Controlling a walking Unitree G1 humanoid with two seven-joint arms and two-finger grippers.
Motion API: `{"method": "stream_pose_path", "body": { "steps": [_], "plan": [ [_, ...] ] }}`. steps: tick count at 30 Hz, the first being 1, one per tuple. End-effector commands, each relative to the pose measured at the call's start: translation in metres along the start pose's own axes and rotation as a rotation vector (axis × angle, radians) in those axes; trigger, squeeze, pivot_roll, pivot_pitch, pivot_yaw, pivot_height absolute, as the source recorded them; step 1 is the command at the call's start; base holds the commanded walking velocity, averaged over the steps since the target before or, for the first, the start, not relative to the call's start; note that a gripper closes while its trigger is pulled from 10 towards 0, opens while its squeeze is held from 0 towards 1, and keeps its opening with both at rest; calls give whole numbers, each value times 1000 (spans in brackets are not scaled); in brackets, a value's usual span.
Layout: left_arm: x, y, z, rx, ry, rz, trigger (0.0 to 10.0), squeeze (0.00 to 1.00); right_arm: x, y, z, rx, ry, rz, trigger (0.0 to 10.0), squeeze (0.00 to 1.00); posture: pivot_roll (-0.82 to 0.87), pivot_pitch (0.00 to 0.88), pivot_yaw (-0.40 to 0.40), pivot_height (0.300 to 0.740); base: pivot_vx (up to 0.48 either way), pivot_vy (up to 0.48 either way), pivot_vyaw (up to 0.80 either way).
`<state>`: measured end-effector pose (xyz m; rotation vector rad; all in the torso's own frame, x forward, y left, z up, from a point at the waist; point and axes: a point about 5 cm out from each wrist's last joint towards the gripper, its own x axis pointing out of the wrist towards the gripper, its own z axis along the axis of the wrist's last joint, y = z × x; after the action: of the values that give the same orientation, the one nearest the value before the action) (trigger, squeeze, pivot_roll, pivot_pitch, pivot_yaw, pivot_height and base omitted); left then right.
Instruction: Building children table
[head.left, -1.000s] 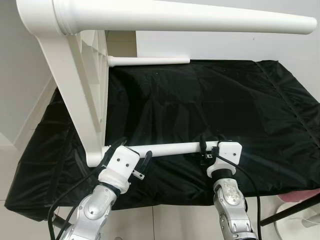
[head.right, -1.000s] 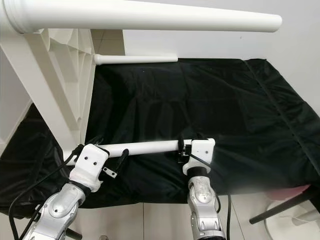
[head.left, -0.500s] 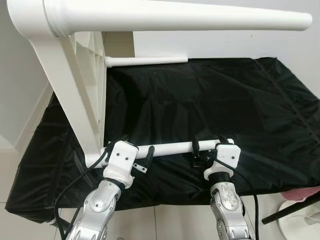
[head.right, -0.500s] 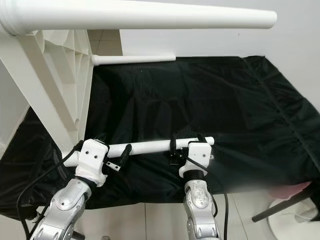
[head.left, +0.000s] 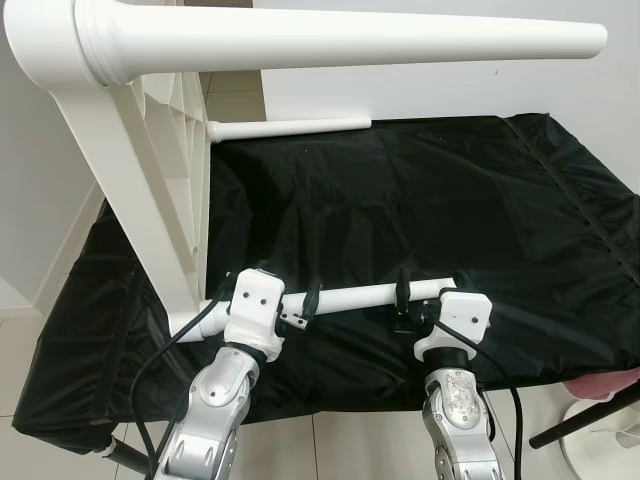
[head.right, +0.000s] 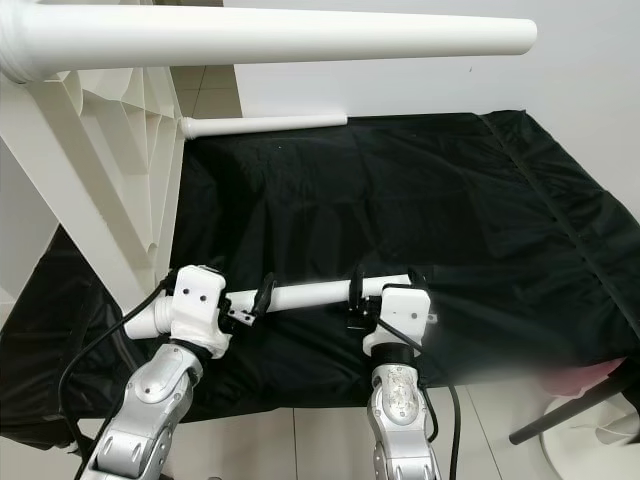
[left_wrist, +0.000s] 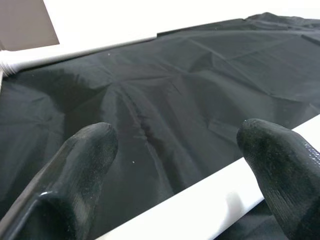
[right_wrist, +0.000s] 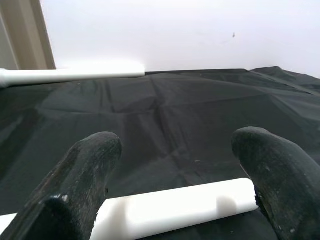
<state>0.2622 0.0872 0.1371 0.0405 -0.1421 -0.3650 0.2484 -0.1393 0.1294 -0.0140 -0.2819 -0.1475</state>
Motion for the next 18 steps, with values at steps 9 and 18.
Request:
{"method": "stream_pose_path", "body": {
  "steps": [9,18],
  "plan": [
    [7,9,-1,-12,7,97,10000,0,10,5,-2,39,33,-23,10000,0,-23,10,52,740,0,0,0],
    [19,4,-1,-45,4,121,10000,0,12,15,-1,46,41,32,10000,0,-52,11,50,740,0,0,0]
  ]
}}
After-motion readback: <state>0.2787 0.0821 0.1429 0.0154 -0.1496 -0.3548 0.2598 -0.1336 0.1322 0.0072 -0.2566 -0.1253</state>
